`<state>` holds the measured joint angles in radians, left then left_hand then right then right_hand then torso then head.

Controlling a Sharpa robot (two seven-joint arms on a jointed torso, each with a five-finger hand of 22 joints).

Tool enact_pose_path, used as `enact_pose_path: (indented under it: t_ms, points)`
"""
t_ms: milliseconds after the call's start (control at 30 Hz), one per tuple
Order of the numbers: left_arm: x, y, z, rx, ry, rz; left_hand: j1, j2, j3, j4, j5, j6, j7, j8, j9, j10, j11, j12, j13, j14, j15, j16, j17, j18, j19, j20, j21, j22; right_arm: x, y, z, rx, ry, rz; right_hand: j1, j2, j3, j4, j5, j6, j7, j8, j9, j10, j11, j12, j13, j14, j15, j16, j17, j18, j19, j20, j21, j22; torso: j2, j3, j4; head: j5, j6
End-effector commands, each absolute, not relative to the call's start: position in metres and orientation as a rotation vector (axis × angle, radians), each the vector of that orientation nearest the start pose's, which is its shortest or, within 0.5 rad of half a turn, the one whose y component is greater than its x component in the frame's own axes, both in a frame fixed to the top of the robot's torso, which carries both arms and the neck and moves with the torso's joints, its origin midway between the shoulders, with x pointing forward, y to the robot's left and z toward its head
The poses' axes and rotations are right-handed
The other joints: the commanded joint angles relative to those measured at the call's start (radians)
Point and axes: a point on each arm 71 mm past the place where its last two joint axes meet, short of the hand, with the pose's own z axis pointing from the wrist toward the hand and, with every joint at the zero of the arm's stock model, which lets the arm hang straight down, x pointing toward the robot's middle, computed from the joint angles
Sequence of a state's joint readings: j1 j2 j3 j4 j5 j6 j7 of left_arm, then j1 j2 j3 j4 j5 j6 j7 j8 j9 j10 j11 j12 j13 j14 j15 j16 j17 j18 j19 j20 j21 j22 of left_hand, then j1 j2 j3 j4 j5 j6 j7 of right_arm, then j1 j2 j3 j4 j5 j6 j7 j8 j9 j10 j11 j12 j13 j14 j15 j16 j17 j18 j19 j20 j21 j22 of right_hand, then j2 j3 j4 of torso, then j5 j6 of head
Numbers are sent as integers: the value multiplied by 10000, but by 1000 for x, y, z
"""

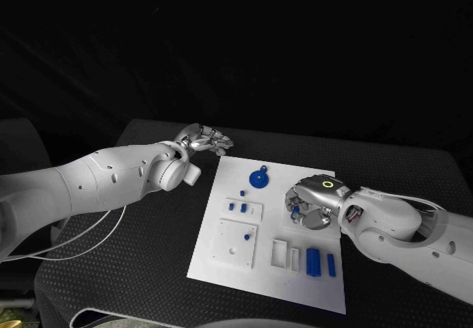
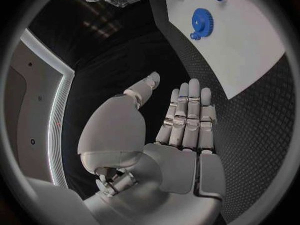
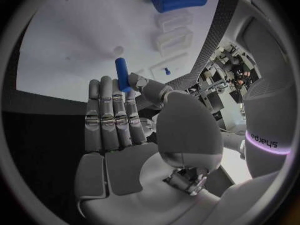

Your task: Assemble the parts on the task board

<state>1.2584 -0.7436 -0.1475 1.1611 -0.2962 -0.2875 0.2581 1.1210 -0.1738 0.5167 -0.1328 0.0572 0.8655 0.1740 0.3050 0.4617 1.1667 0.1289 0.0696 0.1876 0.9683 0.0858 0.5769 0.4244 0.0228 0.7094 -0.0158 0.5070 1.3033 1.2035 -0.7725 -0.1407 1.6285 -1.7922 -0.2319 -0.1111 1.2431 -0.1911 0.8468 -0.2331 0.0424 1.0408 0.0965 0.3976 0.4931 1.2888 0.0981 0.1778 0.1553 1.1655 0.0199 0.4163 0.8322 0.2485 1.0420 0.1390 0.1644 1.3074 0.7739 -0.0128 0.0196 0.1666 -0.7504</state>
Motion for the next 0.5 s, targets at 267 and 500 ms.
enact_pose_path:
  t_ms: [267,500]
  points:
    - [546,266,-206,-8733,15731,-11310,-21,43,-11,48,0,-94,-3,-64,-17,29,9,13,-23,91,-4,-61,26,145,48,15,-50,18,428,-110,-189,-6690,16097,6897,9,88,-75,-13,58,53,2,60,25,583,-491,35,461,80,6,66,22,133,96,9,67,219,-6,-10,6,69,-2]
    - [549,263,-207,-8717,15710,-11318,-17,44,-11,48,1,-100,-1,-65,-18,28,9,14,-27,92,-4,-71,37,146,50,15,-57,21,419,-71,-185,-6982,15582,7767,6,102,-82,-25,59,45,3,54,35,574,-489,27,468,77,6,59,31,133,94,7,67,216,-11,1,-6,196,2]
